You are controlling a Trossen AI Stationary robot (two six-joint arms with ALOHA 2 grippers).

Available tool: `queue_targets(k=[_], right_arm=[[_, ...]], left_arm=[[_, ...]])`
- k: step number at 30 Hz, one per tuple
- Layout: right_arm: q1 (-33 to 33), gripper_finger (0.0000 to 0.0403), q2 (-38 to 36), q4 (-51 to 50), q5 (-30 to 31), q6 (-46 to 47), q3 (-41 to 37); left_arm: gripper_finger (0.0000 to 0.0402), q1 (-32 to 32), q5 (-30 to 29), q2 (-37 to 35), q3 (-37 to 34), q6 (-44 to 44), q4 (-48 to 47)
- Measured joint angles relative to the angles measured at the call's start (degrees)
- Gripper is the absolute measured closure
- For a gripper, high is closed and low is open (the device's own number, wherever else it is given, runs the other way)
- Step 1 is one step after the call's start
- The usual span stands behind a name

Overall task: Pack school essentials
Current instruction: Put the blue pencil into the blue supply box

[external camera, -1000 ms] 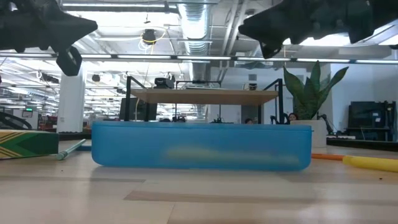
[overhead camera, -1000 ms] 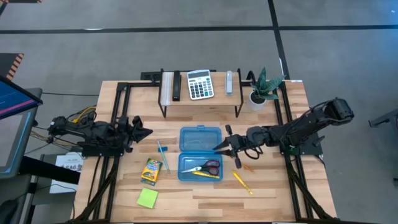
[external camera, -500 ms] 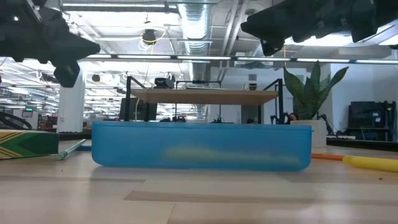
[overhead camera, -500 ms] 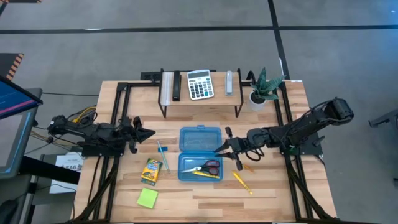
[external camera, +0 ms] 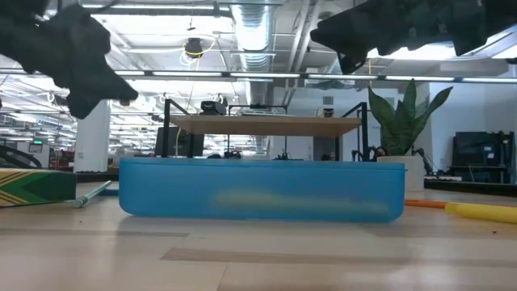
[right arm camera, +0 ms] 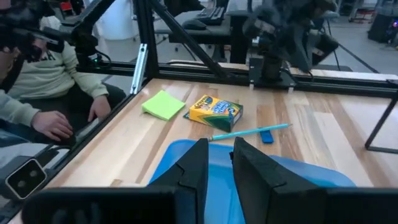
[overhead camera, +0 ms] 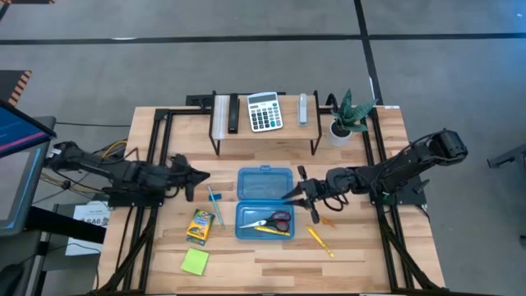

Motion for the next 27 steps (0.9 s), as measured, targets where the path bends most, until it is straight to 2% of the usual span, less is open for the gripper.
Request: queue_targets(k=[9,19,27], right_arm=[[-0.53,0.031,0.0,-1.32,-0.02,-0.11,0.0],[0.51,0.031,-1.03,0.7,-0.01,0.01,0.02],[0.66,0.031,-1.57,0.6,-0.01,0.03,0.0]], left_arm=[[0.0397,0.0,-0.62,13.07,5.87,-6.02,0.23],[0.0397,0.02,-2.2,22.65,16.16,-16.95,-15.28],[0.0397,0.04,-3.28,26.99,17.6,-19.26,-15.55]])
